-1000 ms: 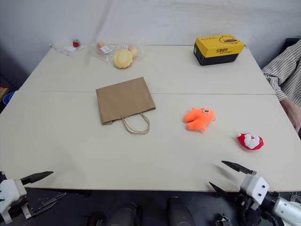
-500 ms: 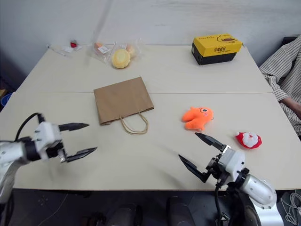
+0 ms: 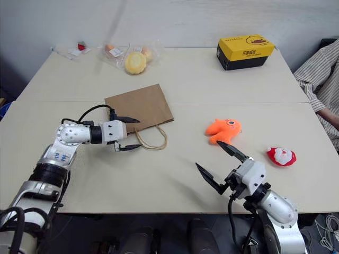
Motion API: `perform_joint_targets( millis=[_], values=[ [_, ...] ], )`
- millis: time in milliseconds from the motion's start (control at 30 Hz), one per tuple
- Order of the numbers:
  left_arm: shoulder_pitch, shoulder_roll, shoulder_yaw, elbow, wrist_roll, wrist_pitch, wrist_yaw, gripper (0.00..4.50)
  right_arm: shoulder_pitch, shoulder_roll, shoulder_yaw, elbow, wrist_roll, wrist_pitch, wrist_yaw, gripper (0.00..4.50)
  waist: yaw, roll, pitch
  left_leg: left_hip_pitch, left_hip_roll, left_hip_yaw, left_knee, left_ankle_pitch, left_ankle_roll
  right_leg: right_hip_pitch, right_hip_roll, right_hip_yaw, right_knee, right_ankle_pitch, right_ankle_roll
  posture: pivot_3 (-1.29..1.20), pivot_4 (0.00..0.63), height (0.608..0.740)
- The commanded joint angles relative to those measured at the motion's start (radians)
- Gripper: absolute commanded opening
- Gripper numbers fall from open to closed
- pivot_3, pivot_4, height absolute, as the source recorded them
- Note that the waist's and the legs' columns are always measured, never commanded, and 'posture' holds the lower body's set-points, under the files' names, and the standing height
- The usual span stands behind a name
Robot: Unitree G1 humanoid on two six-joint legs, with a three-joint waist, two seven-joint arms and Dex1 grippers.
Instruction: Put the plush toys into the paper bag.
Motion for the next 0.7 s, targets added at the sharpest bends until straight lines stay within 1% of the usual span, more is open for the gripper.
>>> perform_joint_targets(
  millis=[33, 133, 200, 267, 433, 533, 633, 700],
  values=[
    [-0.069, -0.024, 0.009, 0.078, 0.010, -0.066, 0.037, 4.50, 0.025, 0.009, -0.012, -0.012, -0.007, -0.041, -0.011, 4.48, 0.004, 0.000, 0.000, 0.000, 0.000, 0.000, 0.000, 0.000, 0.000, 0.000, 0.000, 0.000, 0.000, 0.000, 0.000, 0.00, 0.150, 0.740],
    [-0.096, -0.041, -0.002, 0.137, 0.021, -0.107, 0.036, 4.50, 0.029, 0.011, -0.012, -0.010, -0.012, -0.047, -0.016, 4.48, 0.008, 0.000, 0.000, 0.000, -0.001, 0.000, 0.001, 0.000, 0.001, 0.001, 0.000, 0.001, 0.000, 0.001, 0.001, 0.00, 0.150, 0.740],
    [-0.112, -0.051, -0.015, 0.176, 0.050, -0.142, 0.055, 4.11, 0.031, 0.010, -0.013, -0.007, -0.014, -0.052, -0.018, 4.50, 0.011, 0.000, 0.000, 0.000, -0.001, 0.001, 0.001, 0.000, 0.001, 0.001, 0.000, 0.001, 0.000, 0.001, 0.001, 0.00, 0.150, 0.740],
    [-0.121, -0.066, -0.015, 0.207, 0.051, -0.163, 0.057, 3.59, 0.022, 0.007, -0.017, -0.001, -0.015, -0.052, -0.023, 4.50, 0.013, 0.000, 0.000, 0.000, 0.000, 0.001, 0.001, 0.001, 0.001, 0.000, 0.000, 0.001, 0.001, 0.001, 0.001, 0.00, 0.150, 0.740],
    [-0.137, -0.103, -0.001, 0.228, 0.010, -0.179, 0.028, 1.95, 0.010, -0.003, -0.025, 0.016, -0.018, -0.054, -0.026, 4.50, 0.021, 0.000, 0.000, 0.000, 0.000, 0.001, 0.001, 0.001, 0.001, 0.000, 0.000, 0.001, 0.001, 0.001, 0.001, 0.00, 0.150, 0.740],
    [-0.132, -0.140, 0.036, 0.186, -0.094, -0.153, -0.048, 0.99, 0.019, -0.019, -0.021, 0.022, -0.022, -0.030, -0.020, 4.50, 0.024, 0.000, 0.000, 0.000, -0.001, 0.001, 0.002, 0.001, 0.001, 0.001, 0.000, 0.001, 0.001, 0.001, 0.001, 0.00, 0.150, 0.740],
    [-0.092, -0.172, 0.080, 0.052, -0.282, -0.029, -0.222, 0.01, 0.022, -0.021, -0.014, 0.010, 0.012, 0.020, -0.026, 4.50, 0.023, 0.000, 0.000, -0.002, 0.000, 0.000, 0.006, 0.000, 0.001, 0.000, -0.001, 0.000, 0.002, 0.001, 0.001, 0.00, 0.150, 0.740],
    [-0.049, -0.171, 0.097, -0.087, -0.392, 0.099, -0.303, 0.01, 0.013, -0.022, -0.008, -0.012, 0.046, 0.063, -0.024, 4.50, 0.020, 0.000, 0.000, -0.007, 0.000, -0.001, 0.010, 0.000, 0.001, -0.002, -0.001, -0.001, 0.003, 0.001, 0.001, 0.00, 0.150, 0.740]
  ],
)
